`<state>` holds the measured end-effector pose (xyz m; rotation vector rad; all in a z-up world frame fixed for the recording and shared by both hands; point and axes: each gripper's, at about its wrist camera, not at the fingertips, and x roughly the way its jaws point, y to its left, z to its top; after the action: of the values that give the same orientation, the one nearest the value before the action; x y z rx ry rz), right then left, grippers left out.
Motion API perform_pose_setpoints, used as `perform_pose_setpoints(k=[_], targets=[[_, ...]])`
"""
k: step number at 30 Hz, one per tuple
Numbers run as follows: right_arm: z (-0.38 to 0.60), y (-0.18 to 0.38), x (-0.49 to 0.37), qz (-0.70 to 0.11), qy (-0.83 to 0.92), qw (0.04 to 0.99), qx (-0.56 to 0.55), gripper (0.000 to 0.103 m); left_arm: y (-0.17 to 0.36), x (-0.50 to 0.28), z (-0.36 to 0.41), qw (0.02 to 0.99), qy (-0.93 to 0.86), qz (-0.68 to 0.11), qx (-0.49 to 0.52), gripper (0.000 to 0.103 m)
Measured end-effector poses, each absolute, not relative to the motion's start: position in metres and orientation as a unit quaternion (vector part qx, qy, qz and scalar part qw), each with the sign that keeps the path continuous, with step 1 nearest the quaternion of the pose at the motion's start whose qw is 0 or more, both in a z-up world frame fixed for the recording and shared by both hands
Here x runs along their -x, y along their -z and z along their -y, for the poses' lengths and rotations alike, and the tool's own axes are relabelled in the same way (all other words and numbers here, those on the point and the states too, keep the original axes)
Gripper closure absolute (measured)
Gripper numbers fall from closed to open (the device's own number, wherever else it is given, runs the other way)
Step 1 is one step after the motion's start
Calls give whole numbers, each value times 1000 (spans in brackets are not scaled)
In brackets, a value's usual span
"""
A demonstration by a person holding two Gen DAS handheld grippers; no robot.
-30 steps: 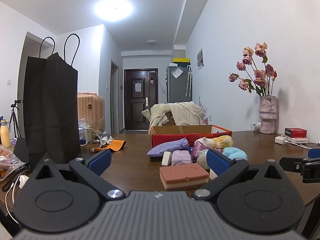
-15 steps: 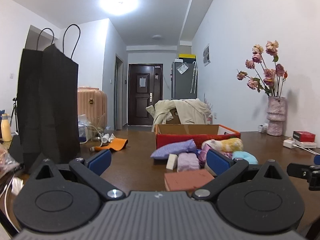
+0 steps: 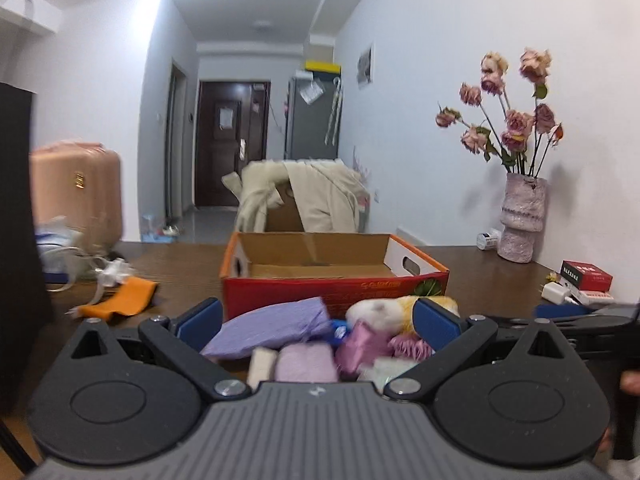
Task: Organize soft objects
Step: 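Grasp the white-and-yellow sheep plush with both tools together, then carry the sheep plush into the cardboard box and open both tools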
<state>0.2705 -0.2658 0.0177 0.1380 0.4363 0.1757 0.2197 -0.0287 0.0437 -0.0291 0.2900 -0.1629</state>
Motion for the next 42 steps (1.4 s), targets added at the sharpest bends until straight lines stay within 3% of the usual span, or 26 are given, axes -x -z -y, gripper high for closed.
perform_pose_setpoints(k=[4, 5, 8, 10, 12, 15, 18, 23, 25, 28, 35, 42], targets=[[271, -10, -330, -240, -117, 960, -78, 8, -47, -281, 52, 977, 112, -180, 10, 7], [272, -6, -342, -243, -123, 959, -76, 10, -44, -298, 59, 974, 118, -191, 9, 13], [277, 5, -371, -259, -137, 952, -84, 27, -32, -341, 77, 961, 132, -242, 5, 29], [284, 13, -380, -274, -135, 948, -90, 47, -20, -366, 86, 948, 143, -284, 6, 34], [292, 22, -385, -288, -130, 943, -106, 58, -5, -386, 93, 936, 141, -321, 14, 37], [304, 32, -387, -292, -145, 935, -143, 58, 11, -403, 100, 921, 155, -356, 22, 40], [307, 35, -391, -294, -152, 931, -154, 59, 21, -411, 107, 916, 162, -366, 20, 51], [304, 38, -390, -296, -157, 933, -135, 58, 23, -414, 102, 917, 163, -363, 43, 53], [305, 37, -388, -295, -159, 932, -137, 60, 22, -414, 103, 917, 165, -360, 44, 53], [306, 28, -382, -288, -150, 937, -126, 65, 11, -407, 101, 919, 174, -349, 59, 63], [306, -32, -337, -219, -158, 955, -121, 66, -47, -367, 96, 941, 189, -272, 68, 63], [300, -48, -346, -217, -150, 957, -123, 66, -65, -380, 93, 942, 189, -270, 60, 63]])
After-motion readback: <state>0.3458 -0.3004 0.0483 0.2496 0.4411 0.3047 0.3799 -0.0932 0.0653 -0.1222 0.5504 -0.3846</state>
